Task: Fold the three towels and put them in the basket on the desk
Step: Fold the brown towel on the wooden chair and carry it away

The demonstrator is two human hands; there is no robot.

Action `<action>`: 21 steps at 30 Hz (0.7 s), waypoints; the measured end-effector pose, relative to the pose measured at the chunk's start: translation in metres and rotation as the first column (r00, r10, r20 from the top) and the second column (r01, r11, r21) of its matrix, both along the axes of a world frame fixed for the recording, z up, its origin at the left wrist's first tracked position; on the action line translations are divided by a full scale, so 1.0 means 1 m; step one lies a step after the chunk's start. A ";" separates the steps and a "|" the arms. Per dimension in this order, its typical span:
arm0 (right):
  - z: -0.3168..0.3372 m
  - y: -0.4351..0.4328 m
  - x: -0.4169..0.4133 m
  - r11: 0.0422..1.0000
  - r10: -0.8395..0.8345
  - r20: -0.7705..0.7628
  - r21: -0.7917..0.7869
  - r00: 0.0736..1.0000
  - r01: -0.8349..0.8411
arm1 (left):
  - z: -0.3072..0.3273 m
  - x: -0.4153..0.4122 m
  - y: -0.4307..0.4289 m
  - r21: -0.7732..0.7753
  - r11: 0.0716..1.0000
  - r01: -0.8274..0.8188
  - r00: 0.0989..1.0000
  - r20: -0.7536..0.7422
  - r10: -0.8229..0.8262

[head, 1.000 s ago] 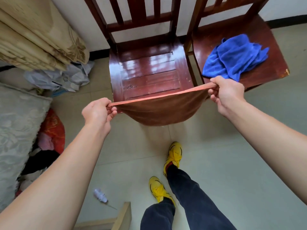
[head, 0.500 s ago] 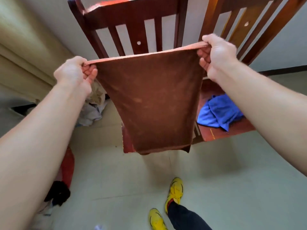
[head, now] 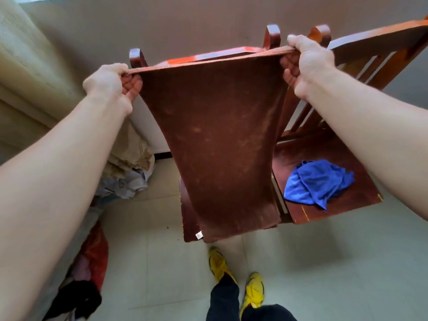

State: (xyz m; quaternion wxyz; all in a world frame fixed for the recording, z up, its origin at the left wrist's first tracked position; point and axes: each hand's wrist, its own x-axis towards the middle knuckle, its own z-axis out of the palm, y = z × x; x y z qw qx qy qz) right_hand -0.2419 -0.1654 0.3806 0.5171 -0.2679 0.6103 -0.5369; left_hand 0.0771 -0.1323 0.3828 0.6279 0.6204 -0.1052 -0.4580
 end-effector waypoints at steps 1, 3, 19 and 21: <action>-0.003 -0.005 0.002 1.000 -0.008 -0.008 0.007 1.000 0.008 | -0.003 0.003 -0.006 0.009 1.000 0.008 1.000 0.001 -0.008; -0.008 -0.014 0.008 1.000 -0.016 -0.016 0.012 1.000 0.016 | -0.008 0.009 -0.015 0.017 1.000 0.023 1.000 0.001 -0.023; -0.202 0.047 -0.031 0.878 0.100 -0.073 0.475 0.992 -0.054 | -0.211 -0.016 0.074 0.440 0.894 0.080 0.984 0.108 -0.141; -0.238 0.062 -0.040 0.834 0.171 -0.079 0.542 0.982 -0.101 | -0.249 -0.023 0.097 0.505 0.856 0.106 0.978 0.104 -0.183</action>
